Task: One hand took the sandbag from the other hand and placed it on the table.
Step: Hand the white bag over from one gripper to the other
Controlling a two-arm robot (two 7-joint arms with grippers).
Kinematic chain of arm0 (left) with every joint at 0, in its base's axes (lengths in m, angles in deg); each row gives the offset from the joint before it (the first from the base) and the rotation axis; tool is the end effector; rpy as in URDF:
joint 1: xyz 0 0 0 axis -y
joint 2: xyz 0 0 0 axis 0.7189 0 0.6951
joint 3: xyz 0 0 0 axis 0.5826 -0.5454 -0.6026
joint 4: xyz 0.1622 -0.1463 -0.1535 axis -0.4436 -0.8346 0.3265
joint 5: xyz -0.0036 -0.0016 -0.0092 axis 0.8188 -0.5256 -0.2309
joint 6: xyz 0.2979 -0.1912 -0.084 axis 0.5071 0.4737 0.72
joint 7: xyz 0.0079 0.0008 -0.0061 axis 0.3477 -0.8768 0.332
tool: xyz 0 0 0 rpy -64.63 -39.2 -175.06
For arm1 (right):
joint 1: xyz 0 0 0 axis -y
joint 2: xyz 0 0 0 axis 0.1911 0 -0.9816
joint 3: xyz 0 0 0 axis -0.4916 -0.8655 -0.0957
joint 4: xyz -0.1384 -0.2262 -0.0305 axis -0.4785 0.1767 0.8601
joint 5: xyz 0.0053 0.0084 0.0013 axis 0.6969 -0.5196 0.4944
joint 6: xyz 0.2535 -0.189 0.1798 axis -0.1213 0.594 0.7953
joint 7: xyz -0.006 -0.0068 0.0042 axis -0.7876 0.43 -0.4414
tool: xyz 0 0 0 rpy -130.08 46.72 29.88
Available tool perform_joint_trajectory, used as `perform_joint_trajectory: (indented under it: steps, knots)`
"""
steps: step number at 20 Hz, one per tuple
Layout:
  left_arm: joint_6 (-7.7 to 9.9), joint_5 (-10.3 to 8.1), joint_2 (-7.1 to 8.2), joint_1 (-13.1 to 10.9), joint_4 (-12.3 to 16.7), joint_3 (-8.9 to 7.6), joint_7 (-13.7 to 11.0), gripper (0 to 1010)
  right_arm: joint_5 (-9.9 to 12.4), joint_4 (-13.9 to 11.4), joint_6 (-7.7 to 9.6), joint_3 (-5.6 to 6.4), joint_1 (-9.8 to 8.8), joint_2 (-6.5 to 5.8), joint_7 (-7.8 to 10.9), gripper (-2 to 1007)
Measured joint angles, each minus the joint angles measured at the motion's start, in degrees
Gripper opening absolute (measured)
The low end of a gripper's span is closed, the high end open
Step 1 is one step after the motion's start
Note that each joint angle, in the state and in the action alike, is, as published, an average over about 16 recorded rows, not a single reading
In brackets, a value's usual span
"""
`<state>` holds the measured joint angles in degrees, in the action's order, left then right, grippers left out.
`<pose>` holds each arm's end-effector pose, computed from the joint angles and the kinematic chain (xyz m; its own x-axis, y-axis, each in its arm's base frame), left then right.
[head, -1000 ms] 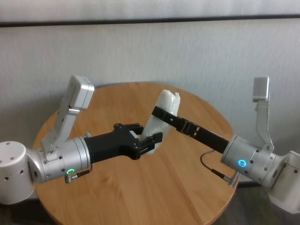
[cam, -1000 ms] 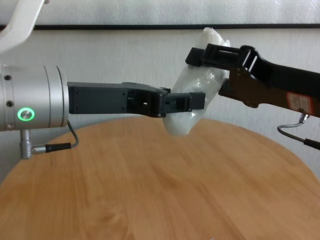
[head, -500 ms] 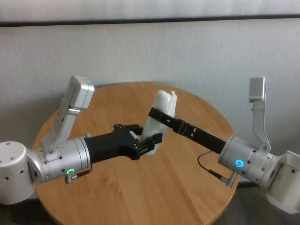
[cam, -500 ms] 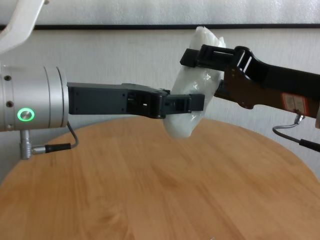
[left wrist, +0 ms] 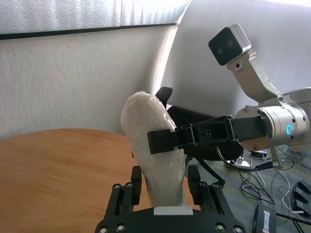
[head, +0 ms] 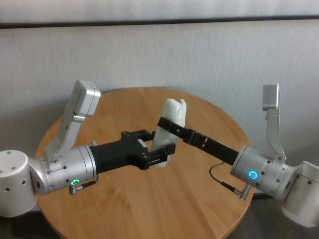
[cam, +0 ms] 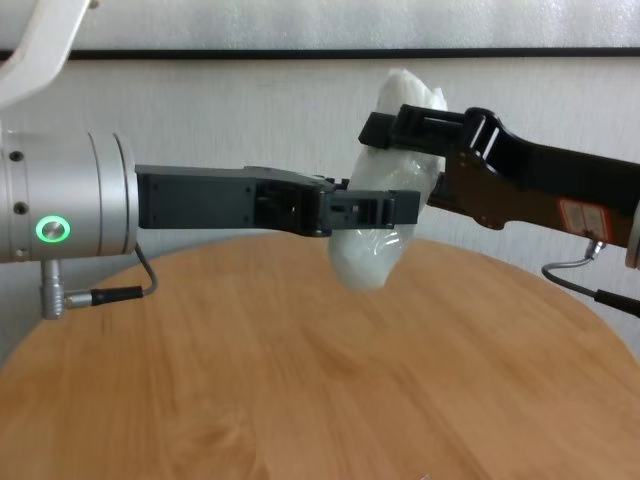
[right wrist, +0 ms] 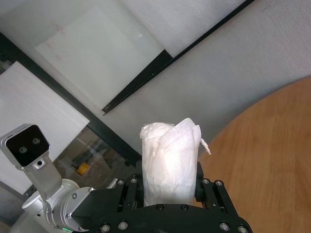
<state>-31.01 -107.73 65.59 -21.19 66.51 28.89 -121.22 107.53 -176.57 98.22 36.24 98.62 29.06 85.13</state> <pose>0.4241 -0.0398 -0.1905 0.8840 0.4594 -0.0863 -0.4525 0.8873 0.0888 0.4175 0.0392 -0.2193 0.6307 -0.4042 -0.6624 0.5763 0.8156 0.0511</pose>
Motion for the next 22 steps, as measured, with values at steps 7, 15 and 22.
perform_joint_trajectory:
  steps: [7,15,22]
  knots:
    - [-0.01,-0.02,0.00,-0.02,0.00,-0.01,0.00,807,0.18,0.78,-1.14,-0.65,0.51,-0.38,-0.33,543]
    - [-0.01,0.06,0.03,0.01,0.02,0.04,0.00,966,0.45,1.69,-2.62,-1.26,1.15,-0.93,-0.50,543]
    - [0.21,0.33,0.04,-0.20,0.35,0.03,1.06,1000,0.34,2.97,-3.77,-1.81,1.63,-1.49,-0.43,543]
